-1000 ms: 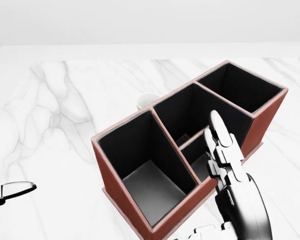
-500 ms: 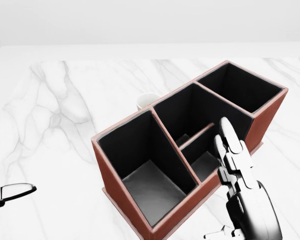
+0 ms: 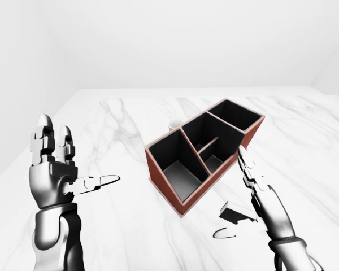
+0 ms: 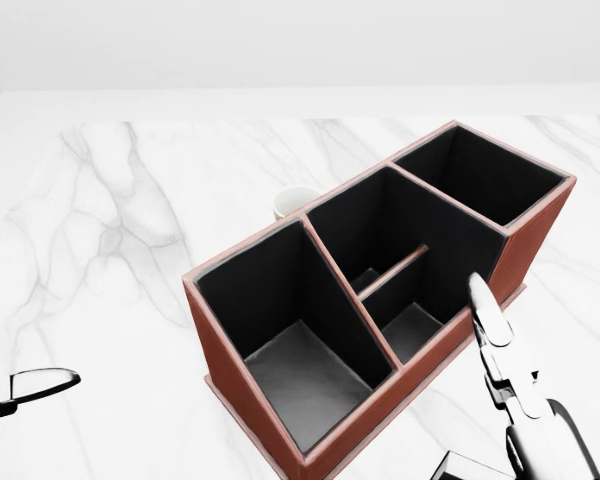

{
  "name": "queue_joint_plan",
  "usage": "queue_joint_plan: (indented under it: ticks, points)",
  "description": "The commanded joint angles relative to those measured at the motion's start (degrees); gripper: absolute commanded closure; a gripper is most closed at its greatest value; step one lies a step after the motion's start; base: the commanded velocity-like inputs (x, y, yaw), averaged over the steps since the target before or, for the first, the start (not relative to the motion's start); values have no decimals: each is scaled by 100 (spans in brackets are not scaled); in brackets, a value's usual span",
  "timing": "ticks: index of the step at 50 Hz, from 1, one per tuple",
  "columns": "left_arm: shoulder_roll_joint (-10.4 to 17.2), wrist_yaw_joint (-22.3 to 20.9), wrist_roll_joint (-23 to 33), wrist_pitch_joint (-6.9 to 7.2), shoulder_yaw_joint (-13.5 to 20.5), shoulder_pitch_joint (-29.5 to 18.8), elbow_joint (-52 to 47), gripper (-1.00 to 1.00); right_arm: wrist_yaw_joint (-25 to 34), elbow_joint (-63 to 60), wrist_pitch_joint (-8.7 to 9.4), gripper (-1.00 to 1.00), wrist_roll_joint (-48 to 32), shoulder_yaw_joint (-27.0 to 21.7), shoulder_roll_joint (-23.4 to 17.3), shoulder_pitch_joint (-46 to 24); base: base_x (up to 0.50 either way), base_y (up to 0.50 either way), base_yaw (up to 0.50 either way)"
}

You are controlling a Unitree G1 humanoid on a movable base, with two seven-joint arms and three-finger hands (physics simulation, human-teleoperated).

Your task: Pick up the book and place it in the left compartment of the caddy.

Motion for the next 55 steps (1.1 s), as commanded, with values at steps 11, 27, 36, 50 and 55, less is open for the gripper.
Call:
queue_joint_plan:
  ticks: [11, 27, 36, 50, 55]
  points:
    - [-21, 19, 118, 0, -100, 4, 82, -100, 1674, -198, 0, -100, -1713, -977, 215, -487, 0, 0, 0]
    - [-19, 29, 31, 0, -25, 17, -85, -100, 2382, 170, 0, -100, -3405, -1463, 214, -1103, 0, 0, 0]
    - [3, 35, 8, 0, 6, -18, -18, -100, 2382, 196, 0, -100, -3554, -1491, 237, -1196, 0, 0, 0]
    - [16, 62, 32, 0, 13, -28, -10, -100, 2382, 418, 0, -100, -3611, -1642, 248, -1137, 0, 0, 0]
    - [16, 61, 35, 0, 19, -28, -4, -100, 2382, 680, 0, -100, -3689, -1562, 250, -1122, 0, 0, 0]
